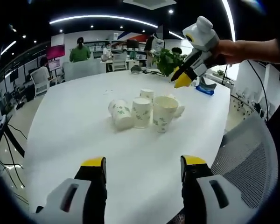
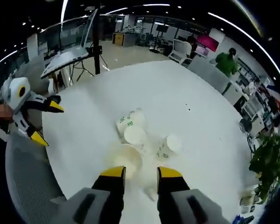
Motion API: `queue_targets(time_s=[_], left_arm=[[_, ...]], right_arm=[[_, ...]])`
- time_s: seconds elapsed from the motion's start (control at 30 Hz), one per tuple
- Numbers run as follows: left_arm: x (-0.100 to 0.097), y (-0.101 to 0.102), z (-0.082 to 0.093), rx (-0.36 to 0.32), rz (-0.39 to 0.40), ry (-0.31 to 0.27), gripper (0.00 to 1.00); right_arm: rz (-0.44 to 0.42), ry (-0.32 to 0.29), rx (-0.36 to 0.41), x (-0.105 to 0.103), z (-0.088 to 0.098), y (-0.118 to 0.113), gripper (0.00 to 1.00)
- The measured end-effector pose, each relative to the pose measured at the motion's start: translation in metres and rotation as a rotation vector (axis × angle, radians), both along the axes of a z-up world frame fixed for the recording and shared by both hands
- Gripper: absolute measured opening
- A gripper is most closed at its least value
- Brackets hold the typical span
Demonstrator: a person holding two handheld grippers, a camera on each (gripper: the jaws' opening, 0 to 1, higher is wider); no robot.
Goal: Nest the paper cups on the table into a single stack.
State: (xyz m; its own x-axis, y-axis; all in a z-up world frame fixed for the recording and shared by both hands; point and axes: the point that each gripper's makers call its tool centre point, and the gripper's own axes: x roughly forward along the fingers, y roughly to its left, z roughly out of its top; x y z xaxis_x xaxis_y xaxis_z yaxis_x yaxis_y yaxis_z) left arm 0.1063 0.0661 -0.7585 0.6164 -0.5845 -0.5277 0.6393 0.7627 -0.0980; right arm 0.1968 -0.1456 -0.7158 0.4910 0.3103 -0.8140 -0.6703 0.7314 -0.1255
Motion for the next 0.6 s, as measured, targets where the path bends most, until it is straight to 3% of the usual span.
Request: queue_targets(time_s=[0.13, 0.4, 0.47, 0.6], left_arm=[[-0.001, -0.001, 0.001, 0.0, 0.004, 0.002, 0.63], [0.0, 0.001, 0.0, 0.006, 0.015, 0.003, 0.63], [0.002, 0.004, 0.0, 0.011, 0.024, 0.0, 0.64], [0.001, 0.006, 0.0, 0.011, 0.032, 0.002, 0.64]], right_arm=[[-0.112, 0.019, -0.021, -0.001, -0.005, -0.032, 0.36], [-0.4, 0.09, 0.129, 0.003, -0.028, -0.068, 0.4], [-0.437, 0.103, 0.161, -0.002, -0.029, -0.067, 0.41], [-0.434, 0.099, 0.149, -0.004, -0.036, -0.065, 0.45]])
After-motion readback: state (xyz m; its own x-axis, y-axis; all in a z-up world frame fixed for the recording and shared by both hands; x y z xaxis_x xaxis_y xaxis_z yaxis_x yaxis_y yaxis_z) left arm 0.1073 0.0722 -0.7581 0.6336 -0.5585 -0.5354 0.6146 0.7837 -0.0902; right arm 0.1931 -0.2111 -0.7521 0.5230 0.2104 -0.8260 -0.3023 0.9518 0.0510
